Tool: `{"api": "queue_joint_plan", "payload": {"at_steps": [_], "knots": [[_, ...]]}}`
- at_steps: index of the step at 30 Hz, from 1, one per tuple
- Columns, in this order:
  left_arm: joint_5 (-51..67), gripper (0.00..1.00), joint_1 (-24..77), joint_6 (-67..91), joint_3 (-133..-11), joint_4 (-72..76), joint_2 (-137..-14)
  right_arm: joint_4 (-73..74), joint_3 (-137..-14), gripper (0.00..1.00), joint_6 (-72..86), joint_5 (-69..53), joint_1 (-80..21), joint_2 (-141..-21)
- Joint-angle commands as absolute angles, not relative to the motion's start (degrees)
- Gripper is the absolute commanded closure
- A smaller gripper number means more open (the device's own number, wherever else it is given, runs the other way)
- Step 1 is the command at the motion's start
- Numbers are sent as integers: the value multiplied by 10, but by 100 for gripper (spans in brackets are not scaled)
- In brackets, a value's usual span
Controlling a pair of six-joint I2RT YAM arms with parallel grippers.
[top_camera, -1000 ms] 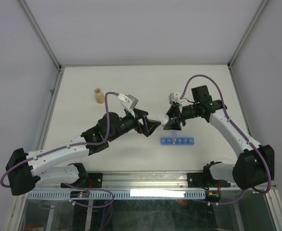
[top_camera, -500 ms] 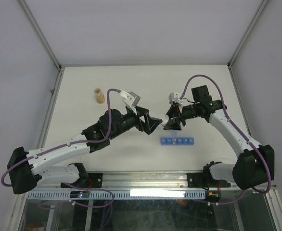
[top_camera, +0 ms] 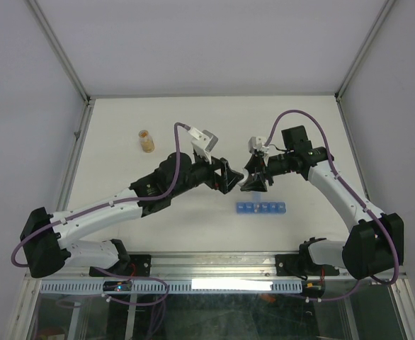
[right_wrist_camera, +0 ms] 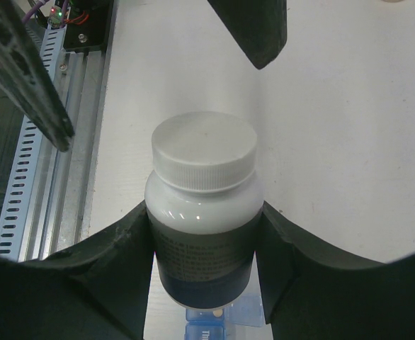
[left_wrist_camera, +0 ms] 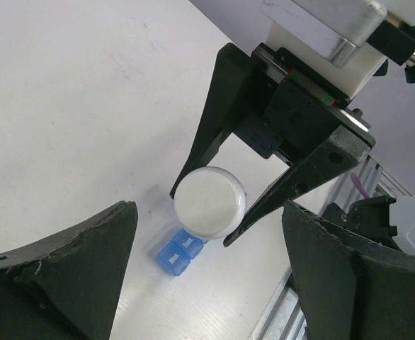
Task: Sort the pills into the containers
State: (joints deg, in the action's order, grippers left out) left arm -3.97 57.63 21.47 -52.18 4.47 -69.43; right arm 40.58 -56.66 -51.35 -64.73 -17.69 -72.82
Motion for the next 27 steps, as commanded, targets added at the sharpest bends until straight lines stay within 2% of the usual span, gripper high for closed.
{"api": "queue_joint_plan", "payload": {"at_steps": [1,4,11,19,27], "knots": [[-37,16,570,222,-560,36,-710,393,-592,100,-516,-659,-173,-718],[-51,20,570,212,-571,28,-722,392,-592,100,-517,-660,-174,-720],[-32,37,561,203,-596,24,-753,392,-592,100,-516,-659,-174,-718],[-2,39,558,206,-594,22,-757,392,-592,100,-517,-659,-173,-720],[26,49,555,209,-595,18,-764,392,-592,100,-516,-659,-173,-719]]}}
